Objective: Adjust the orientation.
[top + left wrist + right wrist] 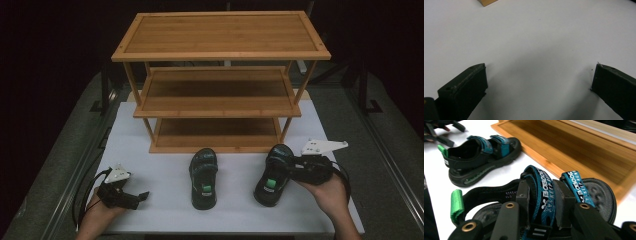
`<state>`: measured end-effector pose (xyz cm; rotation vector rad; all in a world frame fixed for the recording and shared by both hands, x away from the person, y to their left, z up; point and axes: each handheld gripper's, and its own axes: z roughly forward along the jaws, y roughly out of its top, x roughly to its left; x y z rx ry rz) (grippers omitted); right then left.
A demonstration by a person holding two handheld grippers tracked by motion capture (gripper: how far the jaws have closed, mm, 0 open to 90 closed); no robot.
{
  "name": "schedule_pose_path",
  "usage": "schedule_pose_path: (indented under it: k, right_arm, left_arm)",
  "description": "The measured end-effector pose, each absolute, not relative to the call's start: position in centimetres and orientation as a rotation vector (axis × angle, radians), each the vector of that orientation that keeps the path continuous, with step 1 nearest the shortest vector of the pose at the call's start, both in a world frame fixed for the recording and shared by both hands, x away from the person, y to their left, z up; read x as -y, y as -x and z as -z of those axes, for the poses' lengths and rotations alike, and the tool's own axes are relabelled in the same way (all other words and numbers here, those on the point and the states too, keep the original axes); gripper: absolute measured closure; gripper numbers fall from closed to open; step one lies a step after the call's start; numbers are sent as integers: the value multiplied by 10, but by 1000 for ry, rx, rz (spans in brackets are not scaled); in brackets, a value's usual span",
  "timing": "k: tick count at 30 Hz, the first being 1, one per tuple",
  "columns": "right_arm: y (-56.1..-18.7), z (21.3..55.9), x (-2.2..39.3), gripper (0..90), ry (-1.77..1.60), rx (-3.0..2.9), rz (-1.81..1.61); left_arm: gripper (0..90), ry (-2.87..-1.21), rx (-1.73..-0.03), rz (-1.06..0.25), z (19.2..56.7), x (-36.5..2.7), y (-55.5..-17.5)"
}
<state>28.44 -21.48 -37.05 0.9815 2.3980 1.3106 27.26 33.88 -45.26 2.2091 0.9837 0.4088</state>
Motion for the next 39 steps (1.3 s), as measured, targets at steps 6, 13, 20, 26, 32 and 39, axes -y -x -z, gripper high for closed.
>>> schedule_pose_path:
  k: [6,13,20,26,32,39]
  right_arm:
    - [-297,371,195,684,-884,-2465,-1349]
    - [-310,371,175,683,-773,-2527,-1403]
    - [-319,371,156,682,-685,-2579,-1419]
    - [-326,373,141,681,-644,-2638,-1413]
    - [-332,380,129,680,-600,-2682,-1414]
    - [-337,388,116,678,-533,-2738,-1420]
  left_arm:
    - [0,-2209,-984,-408,453,-339,-273]
    - [0,-2209,-984,-408,453,-339,-273]
    - [0,-2209,-984,-408,453,-339,-273]
    - [0,-2209,-984,-408,453,-339,-273]
    - [0,-2209,-984,-407,453,-339,-273]
    - [0,-2208,-984,-407,453,-339,-273]
